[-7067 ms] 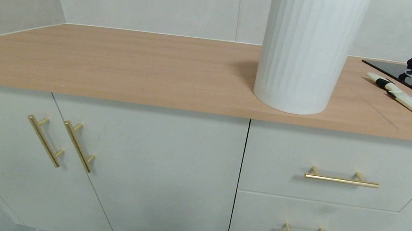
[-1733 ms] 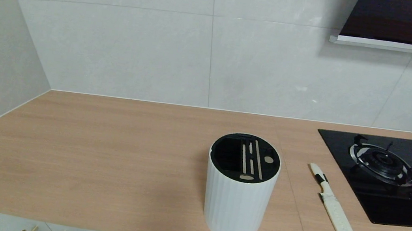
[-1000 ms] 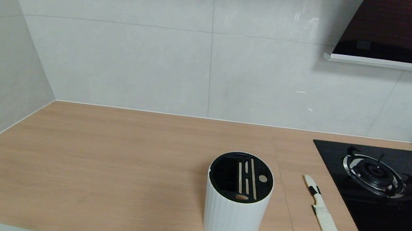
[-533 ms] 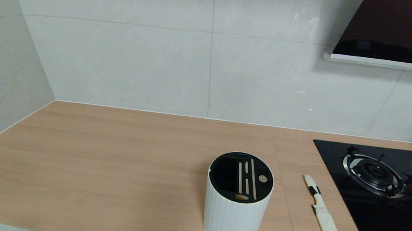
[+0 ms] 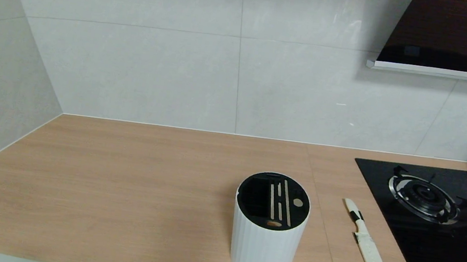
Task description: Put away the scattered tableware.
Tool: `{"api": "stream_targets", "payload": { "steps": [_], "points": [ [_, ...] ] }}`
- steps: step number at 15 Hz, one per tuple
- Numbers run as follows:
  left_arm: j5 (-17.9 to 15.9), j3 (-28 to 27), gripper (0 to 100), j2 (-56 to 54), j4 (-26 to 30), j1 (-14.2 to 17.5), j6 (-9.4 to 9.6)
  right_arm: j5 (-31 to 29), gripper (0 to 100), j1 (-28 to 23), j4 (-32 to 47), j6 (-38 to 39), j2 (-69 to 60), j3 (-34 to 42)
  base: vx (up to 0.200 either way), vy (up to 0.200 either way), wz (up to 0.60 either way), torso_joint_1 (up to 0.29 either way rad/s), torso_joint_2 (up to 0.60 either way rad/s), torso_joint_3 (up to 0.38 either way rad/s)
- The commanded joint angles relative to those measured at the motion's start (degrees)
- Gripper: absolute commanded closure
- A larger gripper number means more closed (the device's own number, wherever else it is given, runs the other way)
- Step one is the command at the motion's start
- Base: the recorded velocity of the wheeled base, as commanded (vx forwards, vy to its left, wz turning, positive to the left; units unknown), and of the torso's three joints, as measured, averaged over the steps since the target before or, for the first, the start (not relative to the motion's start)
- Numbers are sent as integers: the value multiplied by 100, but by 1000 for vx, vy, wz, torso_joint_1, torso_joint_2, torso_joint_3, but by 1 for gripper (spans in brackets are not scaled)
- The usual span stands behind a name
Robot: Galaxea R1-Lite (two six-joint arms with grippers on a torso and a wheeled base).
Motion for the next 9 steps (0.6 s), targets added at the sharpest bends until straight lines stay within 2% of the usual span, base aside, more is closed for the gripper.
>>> {"api": "stream_targets", "payload": {
  "steps": [1, 5, 7, 9],
  "points": [
    [-9, 0, 0, 2, 0, 2, 1, 325, 0, 26, -9, 12, 1892, -364, 0, 0, 0, 0, 0, 0],
    [-9, 0, 0, 2, 0, 2, 1, 307, 0, 44, -158, 21, 4054, -1058, 0, 0, 0, 0, 0, 0],
    [-9, 0, 0, 2, 0, 2, 1, 299, 0, 44, -703, 12, 4933, -1128, 0, 0, 0, 0, 0, 0],
    [-9, 0, 0, 2, 0, 2, 1, 290, 0, 79, -1644, 21, 6014, -1208, 0, 0, 0, 0, 0, 0]
  ]
}}
